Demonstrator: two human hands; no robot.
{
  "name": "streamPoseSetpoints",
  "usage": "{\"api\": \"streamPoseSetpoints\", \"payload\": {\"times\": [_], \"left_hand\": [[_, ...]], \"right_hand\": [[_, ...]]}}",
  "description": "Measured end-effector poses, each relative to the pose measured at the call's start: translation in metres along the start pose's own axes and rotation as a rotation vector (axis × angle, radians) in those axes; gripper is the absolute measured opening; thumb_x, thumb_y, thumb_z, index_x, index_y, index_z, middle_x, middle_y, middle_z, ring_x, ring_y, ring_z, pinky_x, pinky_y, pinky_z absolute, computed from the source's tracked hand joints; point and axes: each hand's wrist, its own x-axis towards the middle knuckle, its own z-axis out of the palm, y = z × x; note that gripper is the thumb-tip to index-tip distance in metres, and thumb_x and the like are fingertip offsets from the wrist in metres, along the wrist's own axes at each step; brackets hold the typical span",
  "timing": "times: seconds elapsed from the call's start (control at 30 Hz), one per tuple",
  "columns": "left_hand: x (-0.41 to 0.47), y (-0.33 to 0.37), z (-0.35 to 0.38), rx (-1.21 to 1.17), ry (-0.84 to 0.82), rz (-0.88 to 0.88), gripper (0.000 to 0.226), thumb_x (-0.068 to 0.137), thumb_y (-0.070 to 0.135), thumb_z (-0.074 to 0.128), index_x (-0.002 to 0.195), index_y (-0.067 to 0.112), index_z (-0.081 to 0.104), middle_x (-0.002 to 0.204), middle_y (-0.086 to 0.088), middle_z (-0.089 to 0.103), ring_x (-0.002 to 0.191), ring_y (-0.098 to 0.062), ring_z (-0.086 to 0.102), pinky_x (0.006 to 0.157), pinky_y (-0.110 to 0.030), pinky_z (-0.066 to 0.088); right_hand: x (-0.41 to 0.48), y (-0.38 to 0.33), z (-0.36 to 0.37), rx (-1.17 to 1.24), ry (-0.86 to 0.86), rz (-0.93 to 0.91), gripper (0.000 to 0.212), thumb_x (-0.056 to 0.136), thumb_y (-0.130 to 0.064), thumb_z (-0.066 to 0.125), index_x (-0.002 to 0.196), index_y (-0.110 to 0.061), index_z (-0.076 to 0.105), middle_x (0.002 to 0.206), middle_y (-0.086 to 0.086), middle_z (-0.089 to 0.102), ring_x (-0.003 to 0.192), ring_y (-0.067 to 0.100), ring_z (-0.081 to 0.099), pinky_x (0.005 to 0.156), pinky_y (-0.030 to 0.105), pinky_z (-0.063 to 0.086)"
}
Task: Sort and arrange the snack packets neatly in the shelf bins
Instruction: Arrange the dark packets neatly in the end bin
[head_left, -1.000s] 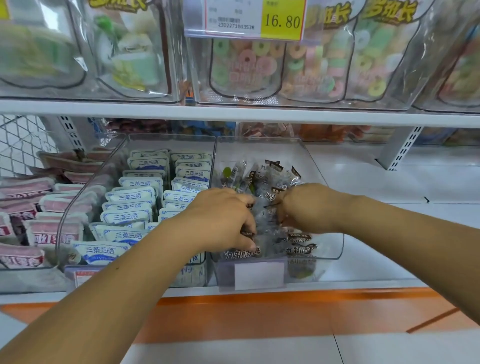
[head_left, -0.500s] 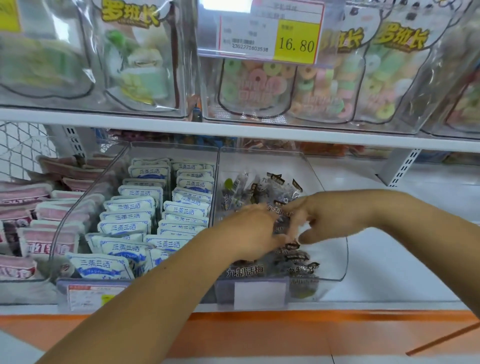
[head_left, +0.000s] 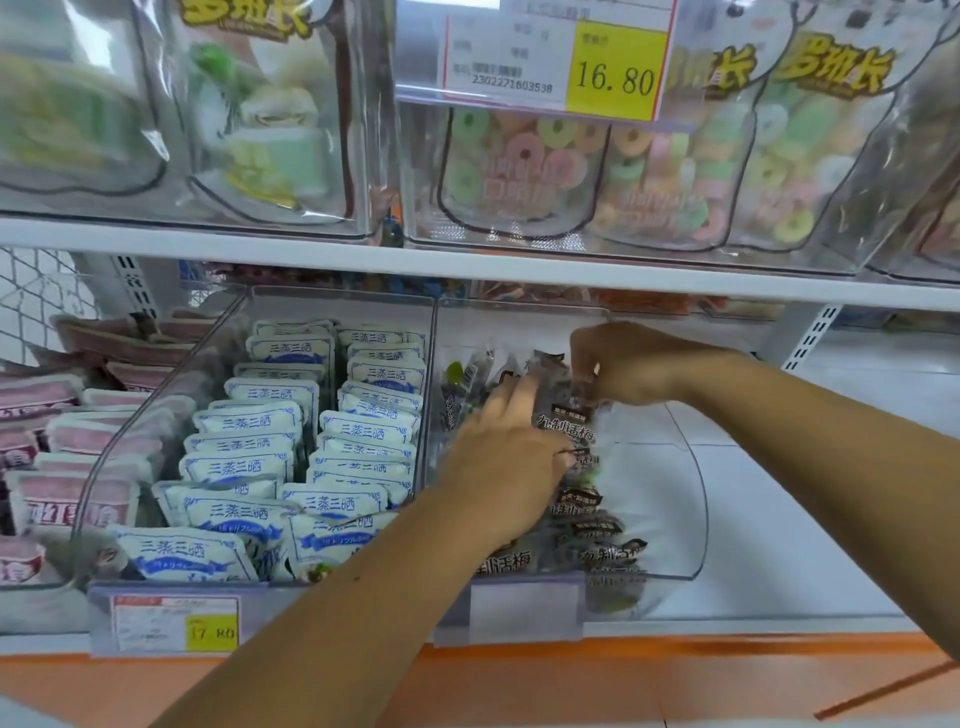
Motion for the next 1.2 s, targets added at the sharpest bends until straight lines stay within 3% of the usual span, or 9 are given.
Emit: {"api": "streamPoseSetpoints", "payload": {"times": [0.13, 0.27, 0.47, 0.6, 0.73, 0.87, 1.0, 1.1, 1.2], "left_hand": [[0.01, 0.011, 0.003, 0.044, -0.01, -0.028, 0.025, 0.102, 0.032, 0.041, 0.112, 0.026, 0.063, 0.14, -0.005, 0.038, 0.113, -0.026, 0.051, 0.096, -0.044, 0.038], [0.016, 0.013, 0.003, -0.066, 0.058, -0.091, 0.026, 0.099, 0.042, 0.044, 0.111, 0.031, 0.064, 0.124, 0.001, 0.047, 0.105, -0.017, 0.05, 0.099, -0.045, 0.035], [-0.008, 0.011, -0.018, -0.554, 0.175, -0.178, 0.065, 0.075, 0.047, 0.076, 0.122, 0.024, 0.038, 0.118, 0.009, 0.042, 0.101, -0.008, 0.046, 0.081, -0.022, 0.035], [-0.016, 0.002, -0.039, -0.981, 0.209, -0.171, 0.089, 0.078, 0.032, 0.079, 0.142, 0.039, 0.018, 0.125, 0.012, 0.047, 0.111, -0.005, 0.056, 0.089, -0.019, 0.044], [-0.027, -0.001, -0.042, -1.246, 0.219, -0.193, 0.06, 0.086, 0.008, 0.069, 0.136, 0.029, 0.044, 0.12, -0.002, 0.06, 0.098, -0.016, 0.067, 0.076, -0.027, 0.058], [-0.034, 0.004, -0.042, -1.189, 0.278, -0.215, 0.051, 0.087, 0.005, 0.068, 0.13, 0.027, 0.052, 0.107, -0.006, 0.06, 0.085, -0.018, 0.07, 0.075, -0.034, 0.06], [-0.039, 0.002, -0.047, -1.277, 0.223, -0.232, 0.054, 0.087, 0.003, 0.067, 0.132, 0.027, 0.05, 0.11, -0.013, 0.061, 0.076, -0.014, 0.072, 0.071, -0.029, 0.059], [-0.041, 0.001, -0.052, -1.381, 0.096, -0.222, 0.054, 0.086, 0.002, 0.068, 0.131, 0.023, 0.049, 0.114, -0.011, 0.064, 0.089, -0.017, 0.072, 0.074, -0.03, 0.059], [-0.045, -0.003, -0.058, -1.022, 0.037, -0.187, 0.061, 0.079, 0.02, 0.075, 0.128, 0.043, 0.047, 0.13, 0.005, 0.052, 0.112, -0.01, 0.059, 0.094, -0.03, 0.048]], "right_hand": [[-0.011, 0.013, -0.011, 0.188, 0.082, -0.016, 0.021, 0.083, -0.014, 0.069, 0.092, -0.026, 0.054, 0.1, -0.002, 0.058, 0.096, 0.019, 0.057, 0.082, 0.036, 0.05], [-0.024, 0.017, -0.007, 0.532, 0.217, 0.017, 0.023, 0.086, -0.012, 0.067, 0.103, -0.026, 0.06, 0.108, -0.002, 0.063, 0.101, 0.017, 0.06, 0.09, 0.039, 0.051], [-0.054, 0.015, 0.012, 1.073, 0.521, 0.082, 0.029, 0.086, -0.002, 0.066, 0.112, -0.016, 0.06, 0.108, 0.006, 0.068, 0.098, 0.016, 0.064, 0.078, 0.031, 0.053], [-0.075, 0.004, 0.016, 1.382, 0.392, -0.008, 0.026, 0.088, 0.002, 0.061, 0.105, -0.016, 0.06, 0.089, 0.006, 0.066, 0.074, 0.014, 0.064, 0.063, 0.021, 0.053], [-0.085, -0.008, 0.032, 1.328, 0.367, -0.05, 0.03, 0.088, -0.004, 0.064, 0.113, -0.019, 0.056, 0.087, 0.008, 0.066, 0.075, 0.016, 0.065, 0.072, 0.032, 0.052], [-0.101, -0.012, 0.036, 1.035, 0.427, -0.201, 0.055, 0.084, -0.008, 0.066, 0.123, -0.043, 0.05, 0.124, -0.005, 0.056, 0.095, 0.022, 0.06, 0.088, 0.036, 0.054], [-0.116, -0.019, 0.038, 0.613, 0.208, -0.316, 0.084, 0.072, -0.016, 0.077, 0.132, -0.058, 0.036, 0.148, -0.03, 0.007, 0.122, -0.023, 0.029, 0.094, 0.014, 0.045], [-0.106, -0.024, 0.045, 0.625, 0.483, -0.296, 0.058, 0.08, -0.023, 0.077, 0.123, -0.048, 0.049, 0.133, -0.014, 0.042, 0.114, -0.005, 0.049, 0.097, 0.026, 0.047], [-0.108, -0.023, 0.035, 1.105, 0.347, -0.219, 0.021, 0.089, -0.03, 0.06, 0.109, -0.025, 0.064, 0.098, -0.006, 0.067, 0.089, 0.012, 0.067, 0.087, 0.031, 0.055]]}}
